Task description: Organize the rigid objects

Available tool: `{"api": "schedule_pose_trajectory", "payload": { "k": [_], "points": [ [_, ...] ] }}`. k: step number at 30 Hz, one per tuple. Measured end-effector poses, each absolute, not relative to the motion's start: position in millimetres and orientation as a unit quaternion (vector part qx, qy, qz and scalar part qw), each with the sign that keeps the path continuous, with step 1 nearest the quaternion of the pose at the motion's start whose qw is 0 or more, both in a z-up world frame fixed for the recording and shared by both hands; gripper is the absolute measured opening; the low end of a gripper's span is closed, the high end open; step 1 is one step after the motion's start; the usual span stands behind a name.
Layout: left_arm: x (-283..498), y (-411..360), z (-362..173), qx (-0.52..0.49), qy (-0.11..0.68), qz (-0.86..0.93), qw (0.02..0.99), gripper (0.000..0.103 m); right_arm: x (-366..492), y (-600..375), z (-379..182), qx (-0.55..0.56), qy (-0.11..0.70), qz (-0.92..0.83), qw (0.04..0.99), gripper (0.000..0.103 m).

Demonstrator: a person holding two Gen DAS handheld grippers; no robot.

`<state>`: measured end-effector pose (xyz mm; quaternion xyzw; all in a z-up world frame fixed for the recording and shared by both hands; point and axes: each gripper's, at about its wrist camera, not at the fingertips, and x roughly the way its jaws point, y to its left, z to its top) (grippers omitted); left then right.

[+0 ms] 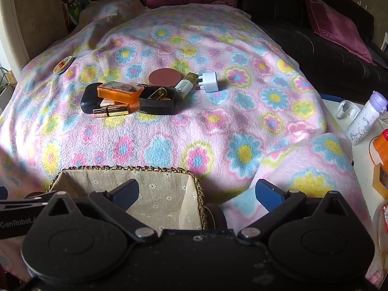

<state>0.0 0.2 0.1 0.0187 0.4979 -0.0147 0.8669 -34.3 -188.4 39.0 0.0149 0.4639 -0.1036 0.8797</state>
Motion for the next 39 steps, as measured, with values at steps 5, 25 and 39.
{"api": "schedule_pose_trajectory", "payload": {
  "k": [5, 25, 39],
  "points": [
    [0.1, 0.3, 0.0, 0.020, 0.498, -0.013, 0.867, 0.099, -34.1, -189.0, 39.3, 0.016, 0.464, -0.103, 0.880, 0.103],
    [-1.1, -2.1, -1.5, 0.022, 0.501, -0.013, 0.865, 0.099, -33.9, -187.6, 38.4, 0.013, 0.464, -0.103, 0.880, 0.103],
    [-0.6, -2.0, -1.6, 0.022, 0.501, -0.013, 0.865, 0.099, -33.7, -187.4, 38.0, 0.013, 0.465, -0.103, 0.879, 0.103]
  ]
}}
